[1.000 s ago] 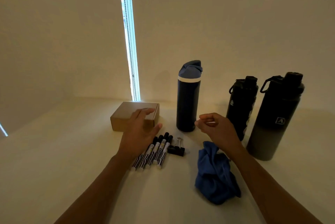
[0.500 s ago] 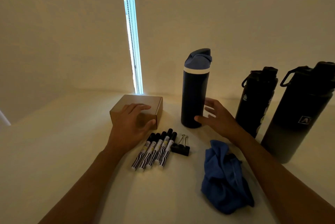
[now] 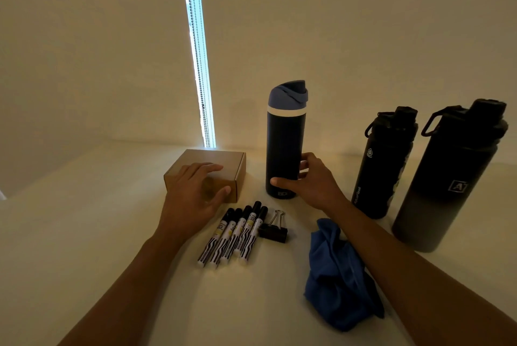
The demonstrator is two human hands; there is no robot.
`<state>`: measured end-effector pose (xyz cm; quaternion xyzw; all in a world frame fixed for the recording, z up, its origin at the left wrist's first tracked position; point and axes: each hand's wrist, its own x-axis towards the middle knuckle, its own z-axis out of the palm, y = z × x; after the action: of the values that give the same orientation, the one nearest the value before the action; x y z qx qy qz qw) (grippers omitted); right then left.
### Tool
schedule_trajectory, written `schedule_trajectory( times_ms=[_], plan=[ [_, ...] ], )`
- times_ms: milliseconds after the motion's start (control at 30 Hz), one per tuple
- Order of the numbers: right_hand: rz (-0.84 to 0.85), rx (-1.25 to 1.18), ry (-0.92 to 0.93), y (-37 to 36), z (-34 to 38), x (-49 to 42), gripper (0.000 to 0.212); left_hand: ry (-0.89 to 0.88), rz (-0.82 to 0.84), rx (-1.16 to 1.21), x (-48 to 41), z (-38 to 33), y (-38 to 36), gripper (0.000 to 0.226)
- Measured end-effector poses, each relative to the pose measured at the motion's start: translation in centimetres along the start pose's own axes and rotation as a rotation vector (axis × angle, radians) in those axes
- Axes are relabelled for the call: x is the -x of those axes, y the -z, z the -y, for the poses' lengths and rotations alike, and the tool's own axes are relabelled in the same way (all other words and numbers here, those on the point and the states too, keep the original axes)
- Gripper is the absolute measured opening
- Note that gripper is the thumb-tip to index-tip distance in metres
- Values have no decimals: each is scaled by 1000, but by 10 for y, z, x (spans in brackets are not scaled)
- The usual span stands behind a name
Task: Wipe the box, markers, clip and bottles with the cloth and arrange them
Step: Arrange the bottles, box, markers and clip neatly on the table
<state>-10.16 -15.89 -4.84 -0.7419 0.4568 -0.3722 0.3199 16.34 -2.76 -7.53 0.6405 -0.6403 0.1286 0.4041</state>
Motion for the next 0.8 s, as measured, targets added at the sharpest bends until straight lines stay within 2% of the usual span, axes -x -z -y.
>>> schedule_trajectory(
  times_ms=[100,367,800],
  plan=[
    [24,17,-16,-1,3,-2,91,4,4,2,0,-1,-1,52],
    [-85,62,-3,-11,7,-6,88,9,2,-6,0,2,1,53],
    [-108,84,-21,-15,9,-6,87,24,9,-7,0,1,0,50]
  ],
)
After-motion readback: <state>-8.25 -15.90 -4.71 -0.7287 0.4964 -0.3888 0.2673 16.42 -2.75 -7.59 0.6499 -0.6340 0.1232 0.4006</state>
